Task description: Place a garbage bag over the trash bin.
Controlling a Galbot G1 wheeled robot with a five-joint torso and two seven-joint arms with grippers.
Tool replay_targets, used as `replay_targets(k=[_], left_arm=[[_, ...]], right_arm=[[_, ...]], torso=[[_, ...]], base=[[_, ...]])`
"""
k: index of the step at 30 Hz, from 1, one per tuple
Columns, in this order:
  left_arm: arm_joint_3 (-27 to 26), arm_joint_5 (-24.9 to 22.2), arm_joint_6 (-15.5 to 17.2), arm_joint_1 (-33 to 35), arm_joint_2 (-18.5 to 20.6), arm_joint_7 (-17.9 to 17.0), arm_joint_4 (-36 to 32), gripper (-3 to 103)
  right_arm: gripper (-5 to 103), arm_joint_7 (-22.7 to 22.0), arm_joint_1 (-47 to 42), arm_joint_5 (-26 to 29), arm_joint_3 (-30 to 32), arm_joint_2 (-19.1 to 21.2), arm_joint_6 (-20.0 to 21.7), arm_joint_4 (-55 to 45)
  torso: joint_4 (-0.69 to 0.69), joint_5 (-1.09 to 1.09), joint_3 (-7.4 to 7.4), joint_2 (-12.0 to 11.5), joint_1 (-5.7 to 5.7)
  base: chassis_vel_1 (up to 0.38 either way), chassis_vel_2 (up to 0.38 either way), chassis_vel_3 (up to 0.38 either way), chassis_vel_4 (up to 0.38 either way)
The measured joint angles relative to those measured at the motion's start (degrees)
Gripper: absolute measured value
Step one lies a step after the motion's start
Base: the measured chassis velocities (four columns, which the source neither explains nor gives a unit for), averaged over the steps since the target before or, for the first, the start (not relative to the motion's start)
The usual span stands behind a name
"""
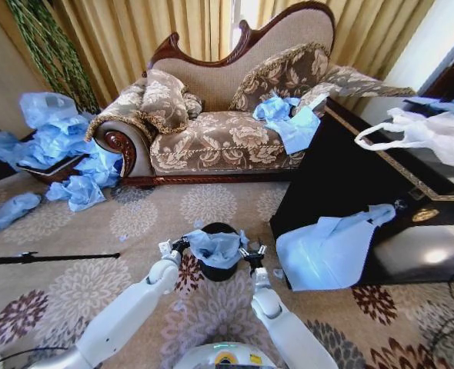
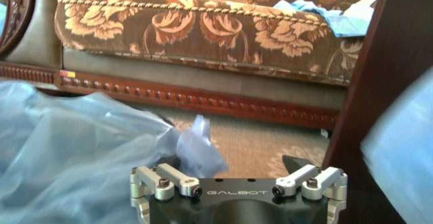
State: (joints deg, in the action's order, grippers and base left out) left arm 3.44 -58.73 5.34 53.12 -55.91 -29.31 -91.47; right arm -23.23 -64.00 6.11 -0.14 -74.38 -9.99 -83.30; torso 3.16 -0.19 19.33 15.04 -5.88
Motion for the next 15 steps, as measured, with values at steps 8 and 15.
replay_targets(k=[8,15], left_arm=[[0.02,0.07,0.00,0.15,-0.14,-0.02,0.52,0],[0.05,-0.44,0.10,-0.29,-0.01,0.14,0.96,0]], right_arm=[[100,0.78,-3.36,0.02,0.57,1.03,0.22,-2.29],[100,2.19,-2.71,0.17,0.69,4.94,4.98,-4.07]], torso=[[0.00,0.00,0.00,0.00,0.00],[0.00,-0.02,0.00,0.00,0.00]], base=[[0.000,0.000,0.000,0.000],[0.000,0.000,0.000,0.000]])
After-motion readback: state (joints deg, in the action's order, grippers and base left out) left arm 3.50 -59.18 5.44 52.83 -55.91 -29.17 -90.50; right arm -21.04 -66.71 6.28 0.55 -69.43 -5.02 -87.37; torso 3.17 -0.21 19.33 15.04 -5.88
